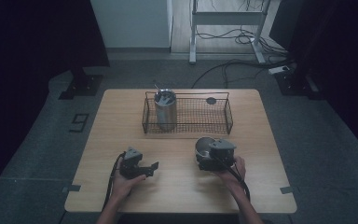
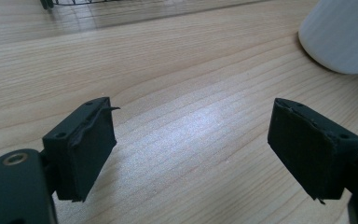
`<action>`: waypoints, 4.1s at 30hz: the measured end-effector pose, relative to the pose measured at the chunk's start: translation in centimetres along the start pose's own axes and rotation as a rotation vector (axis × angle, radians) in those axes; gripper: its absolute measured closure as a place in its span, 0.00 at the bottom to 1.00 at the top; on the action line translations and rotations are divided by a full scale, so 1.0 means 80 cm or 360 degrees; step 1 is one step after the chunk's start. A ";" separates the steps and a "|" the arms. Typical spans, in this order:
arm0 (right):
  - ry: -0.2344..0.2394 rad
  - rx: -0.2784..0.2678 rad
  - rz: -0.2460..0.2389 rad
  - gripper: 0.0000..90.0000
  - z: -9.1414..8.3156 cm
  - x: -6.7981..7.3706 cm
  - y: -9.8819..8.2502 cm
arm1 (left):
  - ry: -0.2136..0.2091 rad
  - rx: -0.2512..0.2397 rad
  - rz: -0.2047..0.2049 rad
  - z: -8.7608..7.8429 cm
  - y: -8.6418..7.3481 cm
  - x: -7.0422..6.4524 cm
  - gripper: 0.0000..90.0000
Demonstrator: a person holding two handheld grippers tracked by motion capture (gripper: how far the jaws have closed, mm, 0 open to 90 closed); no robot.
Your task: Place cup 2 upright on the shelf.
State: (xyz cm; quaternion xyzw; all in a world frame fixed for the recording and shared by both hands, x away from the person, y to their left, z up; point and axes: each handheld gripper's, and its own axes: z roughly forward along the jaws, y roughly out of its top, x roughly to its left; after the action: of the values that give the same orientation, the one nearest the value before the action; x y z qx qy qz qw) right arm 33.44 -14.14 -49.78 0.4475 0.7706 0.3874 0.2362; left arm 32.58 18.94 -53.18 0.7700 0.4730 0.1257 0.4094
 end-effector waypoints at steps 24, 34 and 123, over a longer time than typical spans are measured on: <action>0.0042 -0.0121 0.0071 0.08 -0.027 -0.015 0.015 | 0.0022 0.0010 -0.0004 -0.002 -0.002 0.002 0.17; 0.0023 -0.0141 0.0123 0.08 -0.034 -0.025 0.025 | 0.0040 0.0049 0.0022 0.003 -0.008 -0.004 0.17; -0.0110 -0.0095 0.0293 0.08 0.013 -0.093 0.180 | 0.0014 0.0097 0.0058 0.003 -0.012 -0.006 0.17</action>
State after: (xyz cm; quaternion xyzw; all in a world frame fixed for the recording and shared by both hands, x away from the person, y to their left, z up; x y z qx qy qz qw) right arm 45.10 -15.88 -38.64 0.5224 0.7056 0.4146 0.2393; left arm 31.87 18.64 -53.99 0.7901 0.4642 0.1221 0.3812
